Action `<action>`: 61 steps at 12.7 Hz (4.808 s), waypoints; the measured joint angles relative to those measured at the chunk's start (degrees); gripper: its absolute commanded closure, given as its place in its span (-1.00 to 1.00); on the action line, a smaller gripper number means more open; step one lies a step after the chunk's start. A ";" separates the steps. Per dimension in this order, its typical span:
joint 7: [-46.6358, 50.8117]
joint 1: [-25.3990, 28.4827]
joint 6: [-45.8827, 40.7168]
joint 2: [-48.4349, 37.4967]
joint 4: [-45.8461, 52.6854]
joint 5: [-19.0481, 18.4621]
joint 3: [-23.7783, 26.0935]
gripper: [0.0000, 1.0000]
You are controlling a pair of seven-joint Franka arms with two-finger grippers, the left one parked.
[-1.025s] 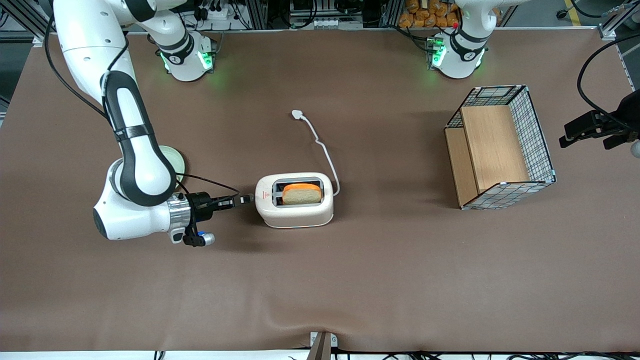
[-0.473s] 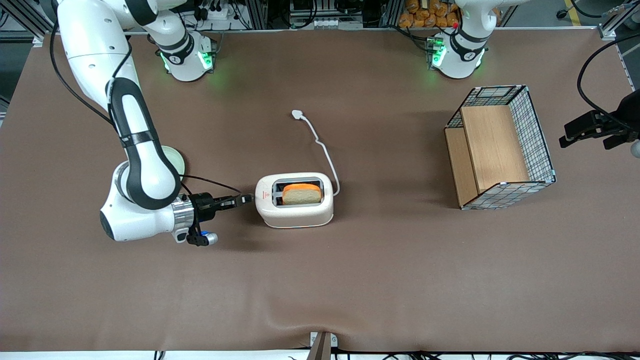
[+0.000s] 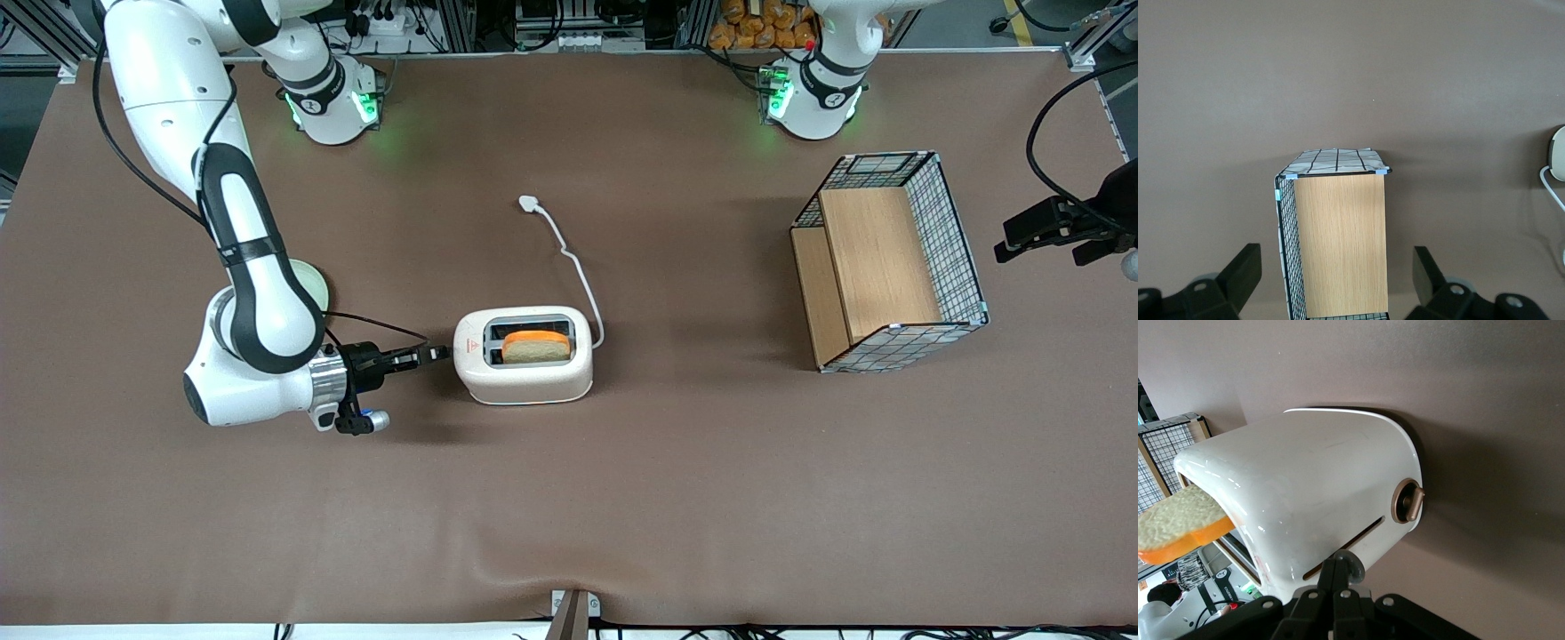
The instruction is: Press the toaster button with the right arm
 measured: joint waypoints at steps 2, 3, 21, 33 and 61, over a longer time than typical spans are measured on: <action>-1.18 0.00 0.17 0.01 -0.16 0.03 0.01 1.00; -2.06 0.00 0.62 0.03 -0.55 0.07 0.03 1.00; -4.76 0.66 4.56 2.77 -1.30 0.37 0.07 1.00; -3.02 -0.33 1.70 2.80 2.52 0.24 -1.14 0.22; -2.41 -1.90 -5.67 -21.82 0.58 -40.96 -8.39 -1.00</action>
